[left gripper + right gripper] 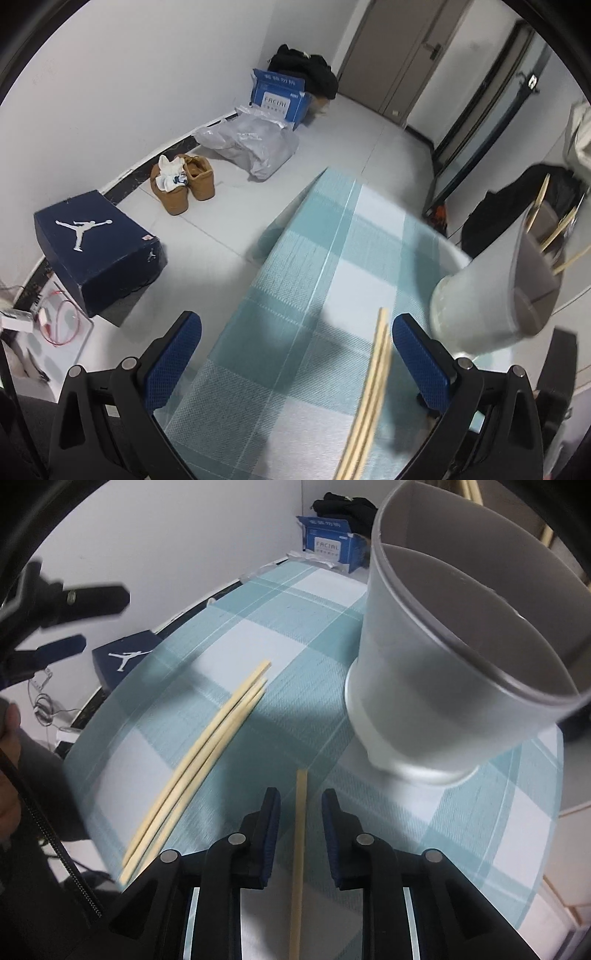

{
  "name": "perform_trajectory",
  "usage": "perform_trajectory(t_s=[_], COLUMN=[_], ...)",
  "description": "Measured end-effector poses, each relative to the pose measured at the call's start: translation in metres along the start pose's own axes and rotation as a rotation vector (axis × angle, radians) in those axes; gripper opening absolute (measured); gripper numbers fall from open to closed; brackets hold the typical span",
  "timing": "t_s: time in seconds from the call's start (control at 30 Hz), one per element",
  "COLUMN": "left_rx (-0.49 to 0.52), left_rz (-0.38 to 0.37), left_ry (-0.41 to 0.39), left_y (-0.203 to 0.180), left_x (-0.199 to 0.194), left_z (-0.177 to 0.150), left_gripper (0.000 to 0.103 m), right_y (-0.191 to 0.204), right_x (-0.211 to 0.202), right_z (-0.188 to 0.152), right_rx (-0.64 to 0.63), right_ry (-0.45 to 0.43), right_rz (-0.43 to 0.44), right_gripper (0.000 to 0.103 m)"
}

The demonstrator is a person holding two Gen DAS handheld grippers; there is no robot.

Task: Organize utensils
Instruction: 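Grasp a wooden chopstick from the table with the right tool, then grasp another wooden chopstick with the left tool while the right tool lifts its chopstick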

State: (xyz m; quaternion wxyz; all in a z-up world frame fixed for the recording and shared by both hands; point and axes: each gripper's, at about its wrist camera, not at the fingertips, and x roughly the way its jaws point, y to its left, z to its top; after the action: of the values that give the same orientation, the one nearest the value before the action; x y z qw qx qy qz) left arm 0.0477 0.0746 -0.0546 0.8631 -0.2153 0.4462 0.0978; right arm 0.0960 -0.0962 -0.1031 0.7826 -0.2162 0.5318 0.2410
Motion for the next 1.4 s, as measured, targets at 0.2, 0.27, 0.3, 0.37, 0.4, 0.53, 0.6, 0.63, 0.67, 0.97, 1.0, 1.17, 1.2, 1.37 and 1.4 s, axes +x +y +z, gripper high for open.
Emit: perform_trajectory(t_s=[0.2,0.27,0.3,0.37,0.4,0.53,0.6,0.63,0.67,0.97,1.0,1.17,1.2,1.37,1.4], left_rx=[0.204,0.235,0.240,0.245,0.248,0.267,0.275,0.280,0.286,0.316,0.315,0.314,0.314,0.338,0.348], left_rz=[0.061,0.063,0.066,0.082,0.084,0.079,0.083,0.088,0.095,0.161,0.163,0.170,0.172,0.158,0.156], left_ry=[0.064,0.100,0.116,0.141,0.148,0.200,0.219,0.225,0.230,0.231,0.233,0.242,0.245,0.266,0.261], left_y=[-0.022,-0.026,-0.026,-0.026,-0.026,-0.032,-0.036,-0.038,-0.039,-0.048,-0.048,-0.052,-0.052,-0.062,-0.066], left_x=[0.016,0.022,0.024,0.029,0.030,0.038,0.041,0.043,0.044,0.049,0.050,0.055,0.057,0.066,0.067], left_z=[-0.013,-0.017,-0.019,-0.020,-0.020,-0.023,-0.025,-0.025,-0.026,-0.028,-0.028,-0.022,-0.020,-0.010,-0.008], left_gripper=[0.102,0.102,0.102,0.102,0.102,0.102,0.102,0.102,0.102,0.102,0.102,0.102,0.102,0.096,0.093], right_y=[0.001,-0.002,-0.003,-0.007,-0.009,-0.025,-0.036,-0.042,-0.046,-0.075,-0.080,-0.093,-0.086,-0.100,-0.102], right_x=[0.004,-0.001,-0.007,-0.018,-0.023,-0.051,-0.064,-0.071,-0.077,-0.112,-0.117,-0.132,-0.142,-0.145,-0.146], right_z=[0.009,0.009,0.008,0.006,0.004,-0.002,-0.004,-0.005,-0.007,-0.023,-0.026,-0.036,-0.044,-0.055,-0.056], right_rx=[0.054,0.067,0.073,0.099,0.119,0.197,0.243,0.271,0.287,0.404,0.409,0.409,0.418,0.459,0.463], right_ry=[-0.002,-0.016,-0.031,-0.066,-0.083,-0.169,-0.220,-0.243,-0.265,-0.418,-0.429,-0.491,-0.498,-0.520,-0.524], right_rz=[0.035,0.064,0.080,0.124,0.143,0.222,0.272,0.290,0.300,0.379,0.391,0.375,0.373,0.363,0.361], right_gripper=[0.005,0.005,0.005,0.005,0.005,0.005,0.005,0.005,0.005,0.005,0.005,0.005,0.005,0.005,0.005])
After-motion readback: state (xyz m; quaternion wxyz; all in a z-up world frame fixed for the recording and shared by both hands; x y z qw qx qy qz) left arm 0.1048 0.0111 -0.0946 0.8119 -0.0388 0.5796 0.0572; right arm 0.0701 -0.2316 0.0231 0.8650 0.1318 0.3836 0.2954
